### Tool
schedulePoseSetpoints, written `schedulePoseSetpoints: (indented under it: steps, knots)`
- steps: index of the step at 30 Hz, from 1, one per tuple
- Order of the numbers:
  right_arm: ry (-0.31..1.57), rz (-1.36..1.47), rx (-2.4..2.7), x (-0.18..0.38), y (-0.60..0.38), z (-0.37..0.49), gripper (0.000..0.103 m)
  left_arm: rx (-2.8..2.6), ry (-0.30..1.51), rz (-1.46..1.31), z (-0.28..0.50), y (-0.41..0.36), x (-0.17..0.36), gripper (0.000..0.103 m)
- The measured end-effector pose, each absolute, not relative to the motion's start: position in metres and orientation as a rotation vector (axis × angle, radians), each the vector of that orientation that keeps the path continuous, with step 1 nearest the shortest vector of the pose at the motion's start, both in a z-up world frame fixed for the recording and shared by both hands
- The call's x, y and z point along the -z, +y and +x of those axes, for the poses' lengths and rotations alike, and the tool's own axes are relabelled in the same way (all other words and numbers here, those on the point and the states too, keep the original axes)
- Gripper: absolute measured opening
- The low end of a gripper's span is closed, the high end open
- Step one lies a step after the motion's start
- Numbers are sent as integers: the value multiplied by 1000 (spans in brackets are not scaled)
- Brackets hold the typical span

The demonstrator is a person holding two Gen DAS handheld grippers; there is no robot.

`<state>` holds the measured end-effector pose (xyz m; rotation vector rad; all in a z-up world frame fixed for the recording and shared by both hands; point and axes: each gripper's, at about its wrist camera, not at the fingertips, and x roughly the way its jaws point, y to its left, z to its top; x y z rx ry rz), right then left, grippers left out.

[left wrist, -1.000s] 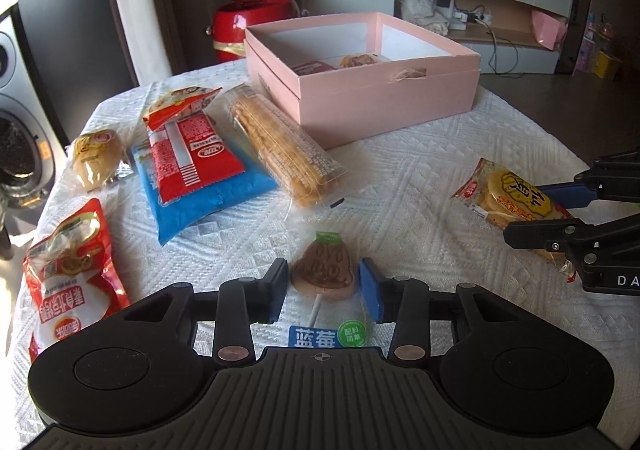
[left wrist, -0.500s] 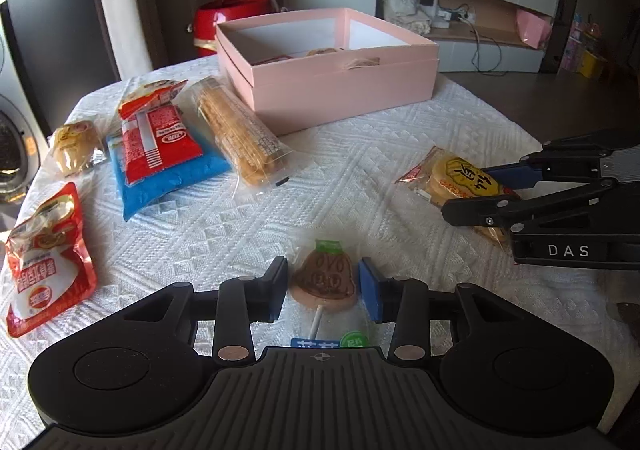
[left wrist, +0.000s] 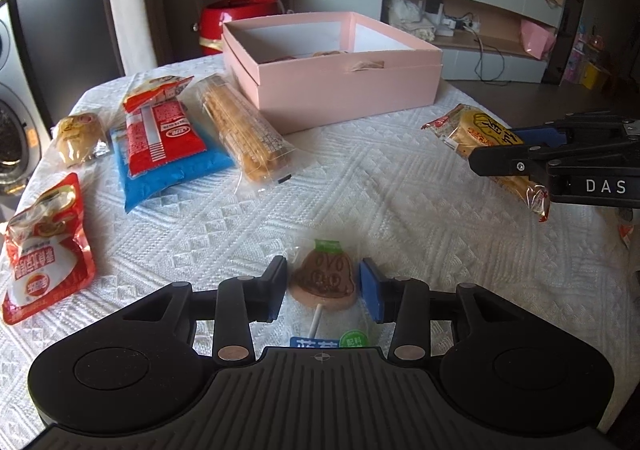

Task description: Organize snacks

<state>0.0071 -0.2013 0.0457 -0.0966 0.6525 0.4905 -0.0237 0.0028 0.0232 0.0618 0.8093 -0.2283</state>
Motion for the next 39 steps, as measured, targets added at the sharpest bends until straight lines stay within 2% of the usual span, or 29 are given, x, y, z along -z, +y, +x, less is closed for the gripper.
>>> schedulePoseSetpoints:
  steps: [3,7,10,12,15,18,23,28,30,31,34,39]
  knots:
    - [640,-88,-473,-50,-208,6,36,272,758,-23,-28,10,-37,41]
    - [597,-87,-447,-63,-217,5,36,275,584,-18,-7,10,-91,41]
    - [572,-65,-432,-74,-223,8,36,278,456,-60,32,7,-134,42]
    - [566,-54,-424,-77,-222,10,36,326,443,-188,74,12,-147,43]
    - [582,-40,-421,-77,-220,16,36,369,531,-377,137,21,-132,43]
    - [594,-38,-414,-75,-219,21,35,308,562,-454,158,29,-105,42]
    - [558,-52,-386,-85,-220,38,36,248,524,-463,123,59,-77,42]
    - [491,-5,-414,-130,-206,100,36,208,561,-343,72,70,-64,42]
    - [498,25,-399,-148,-194,137,53,189,565,-301,52,75,-60,42]
    - [502,19,-388,-154,-187,152,55,157,569,-283,40,80,-57,42]
    - [537,-4,-377,-155,-161,168,55,47,598,-261,21,98,-45,42]
    - [608,-66,-535,-126,-100,141,55,-93,583,-314,3,137,-34,42]
